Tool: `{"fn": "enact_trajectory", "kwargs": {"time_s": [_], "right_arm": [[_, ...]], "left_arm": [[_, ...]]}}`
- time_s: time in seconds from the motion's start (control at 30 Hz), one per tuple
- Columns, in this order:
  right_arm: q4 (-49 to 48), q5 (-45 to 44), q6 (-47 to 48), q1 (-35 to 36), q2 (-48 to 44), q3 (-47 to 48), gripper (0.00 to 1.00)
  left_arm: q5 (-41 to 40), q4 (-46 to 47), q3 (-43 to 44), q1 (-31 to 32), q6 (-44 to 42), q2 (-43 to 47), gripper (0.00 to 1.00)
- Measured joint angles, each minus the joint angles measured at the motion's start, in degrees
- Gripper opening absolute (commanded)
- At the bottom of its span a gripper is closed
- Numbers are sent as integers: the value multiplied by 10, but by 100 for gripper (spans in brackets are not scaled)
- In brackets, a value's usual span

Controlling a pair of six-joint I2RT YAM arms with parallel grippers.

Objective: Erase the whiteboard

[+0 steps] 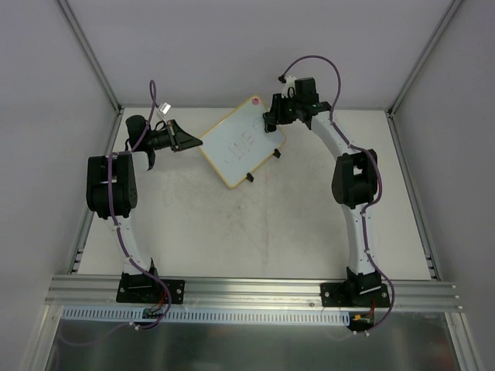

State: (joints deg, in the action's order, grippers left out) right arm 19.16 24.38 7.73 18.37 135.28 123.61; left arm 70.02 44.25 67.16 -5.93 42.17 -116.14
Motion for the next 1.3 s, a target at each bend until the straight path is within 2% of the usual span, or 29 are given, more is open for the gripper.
{"fn": "enact_trajectory", "kwargs": {"time_s": [0.2,0.53,0.6,0.73,1.3], "right_arm": [[-2,-12,2,-8,32,52,0],[-12,-25,23,5,64,72,4],[-13,-30,31,8,64,73,0],[-13,-30,54,17,64,75,0],[44,39,125,105,28,40,0]], "left_arm": [[0,0,0,0,0,0,0],[3,-3,1,0,0,0,0],[4,-6,2,0,0,0,0],[5,-13,5,0,-4,0,0],[5,-35,13,2,-21,0,0]]}}
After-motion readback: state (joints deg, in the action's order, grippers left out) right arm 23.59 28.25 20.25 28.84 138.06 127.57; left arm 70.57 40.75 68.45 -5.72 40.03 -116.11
